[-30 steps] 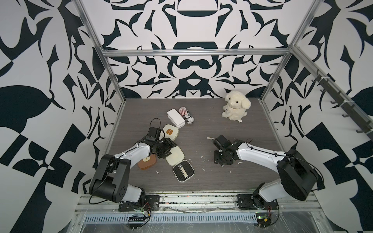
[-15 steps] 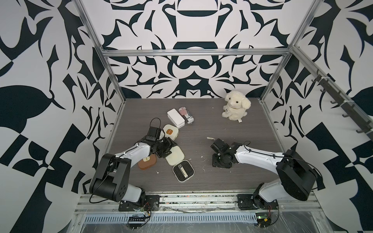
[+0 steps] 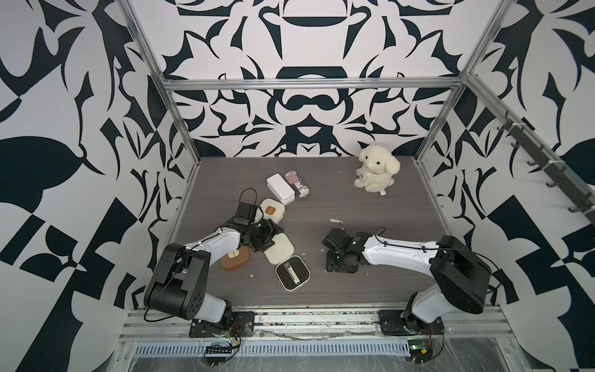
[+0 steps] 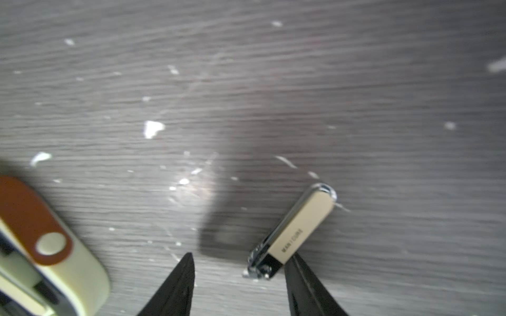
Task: Organize nail clipper sets
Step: Adjust the nail clipper at the center of the board, then pick up the nail clipper from the center of the board.
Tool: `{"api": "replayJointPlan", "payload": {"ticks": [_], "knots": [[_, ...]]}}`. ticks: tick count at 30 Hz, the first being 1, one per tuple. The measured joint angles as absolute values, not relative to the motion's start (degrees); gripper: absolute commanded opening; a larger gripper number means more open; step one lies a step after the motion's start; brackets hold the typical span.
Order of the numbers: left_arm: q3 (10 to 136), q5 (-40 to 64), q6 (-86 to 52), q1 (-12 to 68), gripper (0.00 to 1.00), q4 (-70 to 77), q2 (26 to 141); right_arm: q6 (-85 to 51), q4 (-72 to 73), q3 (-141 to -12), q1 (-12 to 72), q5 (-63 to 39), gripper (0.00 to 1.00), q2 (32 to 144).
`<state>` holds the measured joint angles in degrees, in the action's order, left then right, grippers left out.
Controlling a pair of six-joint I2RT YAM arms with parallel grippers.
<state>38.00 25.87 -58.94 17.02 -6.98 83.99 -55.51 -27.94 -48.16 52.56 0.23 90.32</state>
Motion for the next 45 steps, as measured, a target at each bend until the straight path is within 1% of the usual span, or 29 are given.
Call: {"api": "replayJointPlan", "payload": {"ticks": [13, 21, 27, 33, 37, 45], "knots": [[37.47, 26.02, -58.94, 17.02, 0.67, -6.42, 83.99, -54.15, -27.05, -57.45, 52.77, 1.13, 0.57, 98.74], [37.47, 26.04, -58.94, 17.02, 0.67, -6.35, 83.99, -50.39, -29.85, -61.14, 51.55, 2.2, 0.57, 100.47], [37.47, 26.02, -58.94, 17.02, 0.67, -6.37, 83.99, -44.66, -30.83, -64.38, 50.89, 2.09, 0.57, 99.15], [37.47, 26.0, -58.94, 17.02, 0.67, -6.37, 83.99, -37.21, -33.23, -65.28, 48.12, 0.82, 0.58, 96.01], [37.47, 25.98, -58.96, 17.02, 0.67, -6.37, 83.99, -32.32, -36.53, -65.93, 46.48, 0.97, 0.58, 97.65], [37.47, 25.98, -58.96, 17.02, 0.67, -6.39, 83.99, -26.3, -41.17, -66.08, 46.65, 1.85, 0.57, 102.26]]}}
